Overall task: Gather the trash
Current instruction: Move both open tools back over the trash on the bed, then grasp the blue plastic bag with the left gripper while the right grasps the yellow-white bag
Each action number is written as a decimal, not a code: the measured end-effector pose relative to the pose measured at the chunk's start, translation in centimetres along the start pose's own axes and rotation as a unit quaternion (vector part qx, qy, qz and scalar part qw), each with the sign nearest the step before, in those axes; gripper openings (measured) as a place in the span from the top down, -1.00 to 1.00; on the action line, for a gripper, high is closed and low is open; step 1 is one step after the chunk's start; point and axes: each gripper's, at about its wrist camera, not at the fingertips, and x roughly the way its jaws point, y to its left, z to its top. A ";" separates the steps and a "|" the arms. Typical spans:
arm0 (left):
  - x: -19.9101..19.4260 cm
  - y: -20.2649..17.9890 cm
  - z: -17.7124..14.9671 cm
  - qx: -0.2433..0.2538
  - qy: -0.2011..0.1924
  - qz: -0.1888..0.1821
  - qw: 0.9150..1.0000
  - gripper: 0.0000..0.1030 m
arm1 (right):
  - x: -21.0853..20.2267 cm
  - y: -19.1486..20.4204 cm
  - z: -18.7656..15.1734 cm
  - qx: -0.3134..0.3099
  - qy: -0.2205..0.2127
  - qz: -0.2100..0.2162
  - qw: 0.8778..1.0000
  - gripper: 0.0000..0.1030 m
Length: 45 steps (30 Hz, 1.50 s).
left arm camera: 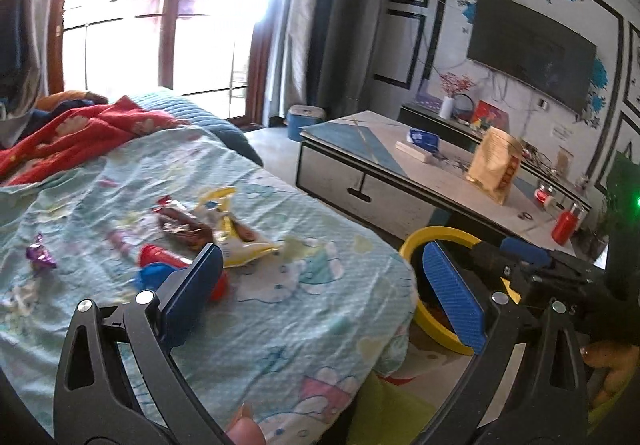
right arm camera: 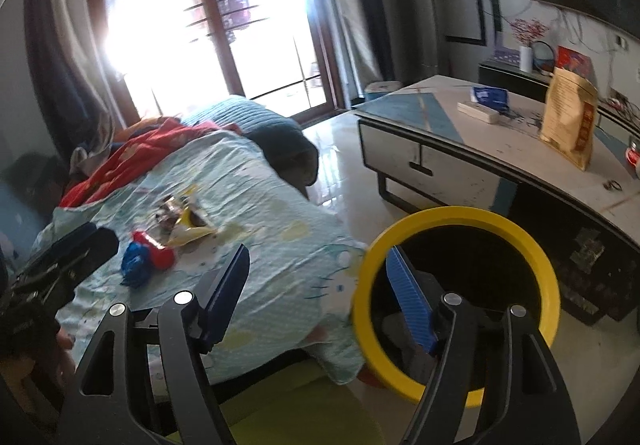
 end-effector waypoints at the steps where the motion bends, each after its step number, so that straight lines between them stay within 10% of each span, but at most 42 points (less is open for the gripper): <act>1: -0.2 0.6 0.0 -0.006 -0.002 0.004 1.000 -0.79 | 0.2 0.5 0.0 -0.004 0.003 0.002 1.000 -0.34; 30: -1.2 14.7 -1.5 -0.144 0.022 0.078 0.986 -0.78 | 8.9 13.4 2.0 -0.108 0.055 0.088 0.989 -0.34; 45: 3.1 15.1 -4.1 -0.172 0.093 0.004 0.981 0.15 | 17.4 14.7 4.2 -0.132 0.101 0.087 0.982 -0.34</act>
